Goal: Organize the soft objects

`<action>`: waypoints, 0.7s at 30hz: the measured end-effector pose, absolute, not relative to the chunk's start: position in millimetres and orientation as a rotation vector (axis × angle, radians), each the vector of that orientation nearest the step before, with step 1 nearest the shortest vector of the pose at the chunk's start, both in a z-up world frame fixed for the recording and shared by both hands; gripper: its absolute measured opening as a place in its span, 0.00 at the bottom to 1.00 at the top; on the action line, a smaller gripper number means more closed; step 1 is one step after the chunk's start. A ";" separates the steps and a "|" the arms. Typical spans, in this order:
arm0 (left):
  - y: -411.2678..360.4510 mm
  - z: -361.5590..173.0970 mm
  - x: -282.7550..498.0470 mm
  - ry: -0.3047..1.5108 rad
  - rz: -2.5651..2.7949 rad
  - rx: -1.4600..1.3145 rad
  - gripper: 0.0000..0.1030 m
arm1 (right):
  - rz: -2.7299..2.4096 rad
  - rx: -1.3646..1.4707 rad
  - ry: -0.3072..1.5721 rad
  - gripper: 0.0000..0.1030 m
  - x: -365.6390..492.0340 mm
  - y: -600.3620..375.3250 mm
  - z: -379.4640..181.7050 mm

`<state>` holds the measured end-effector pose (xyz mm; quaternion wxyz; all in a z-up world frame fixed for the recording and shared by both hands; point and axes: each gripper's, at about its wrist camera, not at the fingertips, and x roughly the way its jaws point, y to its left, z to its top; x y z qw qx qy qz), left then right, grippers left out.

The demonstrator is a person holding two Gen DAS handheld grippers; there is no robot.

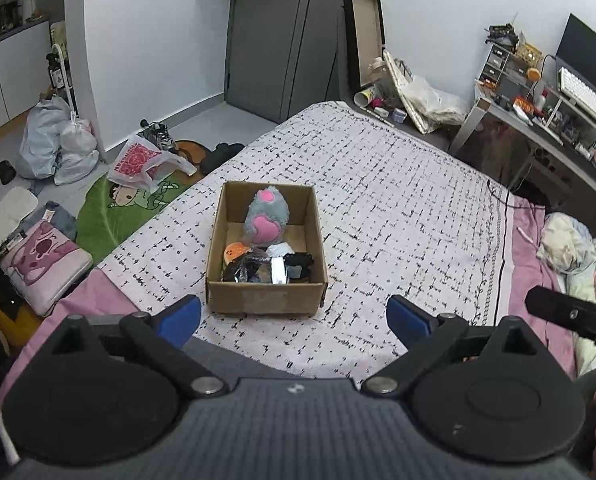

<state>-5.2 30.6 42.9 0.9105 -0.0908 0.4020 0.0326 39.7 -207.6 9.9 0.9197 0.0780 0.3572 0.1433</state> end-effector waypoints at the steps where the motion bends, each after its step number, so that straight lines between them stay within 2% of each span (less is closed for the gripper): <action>1: 30.5 42.3 -6.2 0.830 0.069 -0.187 0.95 | 0.296 0.161 0.737 1.00 39.4 -207.6 9.6; 21: 34.3 38.1 -14.2 0.822 0.100 -0.144 0.99 | 0.285 0.101 0.781 1.00 34.8 -195.4 5.4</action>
